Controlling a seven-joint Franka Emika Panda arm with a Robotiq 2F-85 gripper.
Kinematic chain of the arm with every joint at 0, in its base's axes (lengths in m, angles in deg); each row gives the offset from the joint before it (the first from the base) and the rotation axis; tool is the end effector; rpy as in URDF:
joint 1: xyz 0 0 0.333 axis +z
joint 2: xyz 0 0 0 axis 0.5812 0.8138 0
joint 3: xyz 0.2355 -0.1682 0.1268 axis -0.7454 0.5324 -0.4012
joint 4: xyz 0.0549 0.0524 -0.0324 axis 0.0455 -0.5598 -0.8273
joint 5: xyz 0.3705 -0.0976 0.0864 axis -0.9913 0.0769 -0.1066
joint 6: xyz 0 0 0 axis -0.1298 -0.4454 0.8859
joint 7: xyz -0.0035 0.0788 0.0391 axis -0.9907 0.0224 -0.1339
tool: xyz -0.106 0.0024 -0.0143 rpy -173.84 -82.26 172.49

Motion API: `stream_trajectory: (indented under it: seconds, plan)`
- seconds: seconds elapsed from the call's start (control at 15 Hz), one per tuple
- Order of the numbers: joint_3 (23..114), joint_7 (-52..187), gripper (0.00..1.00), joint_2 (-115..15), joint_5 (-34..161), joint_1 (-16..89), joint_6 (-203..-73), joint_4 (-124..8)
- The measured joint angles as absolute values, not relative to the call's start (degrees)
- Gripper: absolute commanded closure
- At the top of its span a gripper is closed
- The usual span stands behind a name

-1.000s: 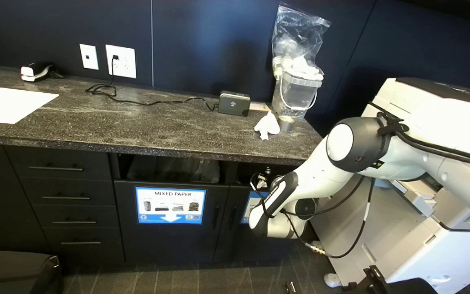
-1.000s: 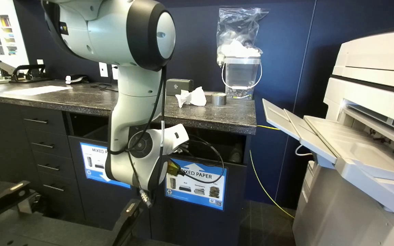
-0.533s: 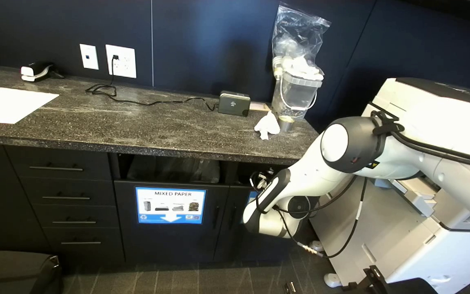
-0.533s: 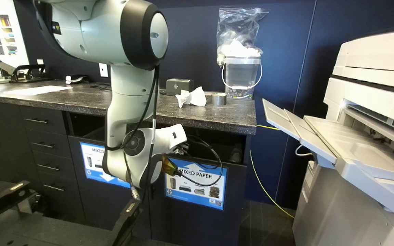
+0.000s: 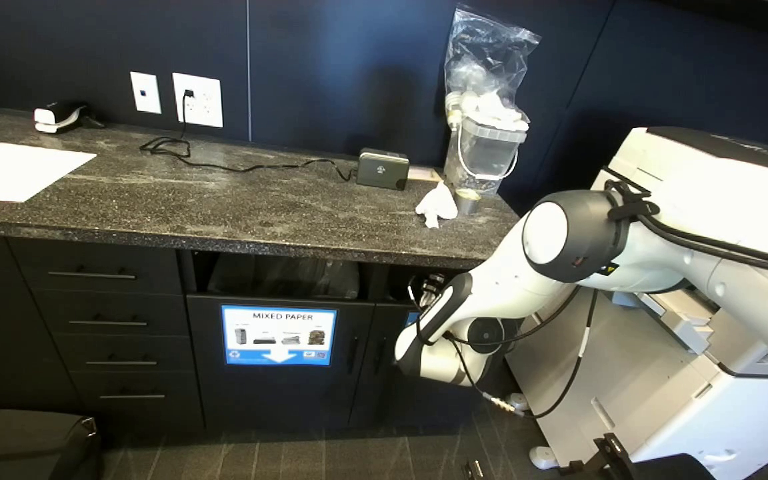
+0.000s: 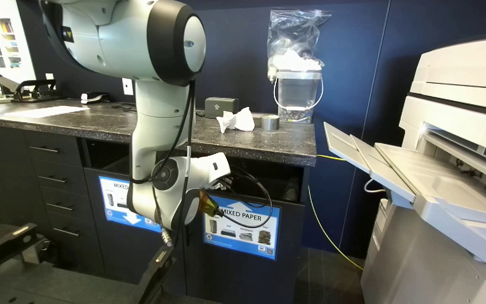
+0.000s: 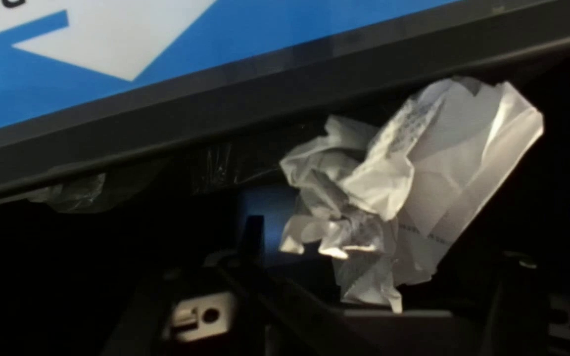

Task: Put the tissues into the rubbish bin.

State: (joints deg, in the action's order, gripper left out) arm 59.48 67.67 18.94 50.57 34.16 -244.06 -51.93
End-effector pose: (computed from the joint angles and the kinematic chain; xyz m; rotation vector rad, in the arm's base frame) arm 0.5874 0.0002 -0.0493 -2.5363 0.4585 -1.7327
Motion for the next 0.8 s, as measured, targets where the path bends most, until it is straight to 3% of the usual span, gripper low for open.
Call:
stream_trajectory:
  seconds: [0.8]
  plan:
    - [59.91, 73.23, 0.00, 18.88, 58.59, 34.00, -244.90, -50.85]
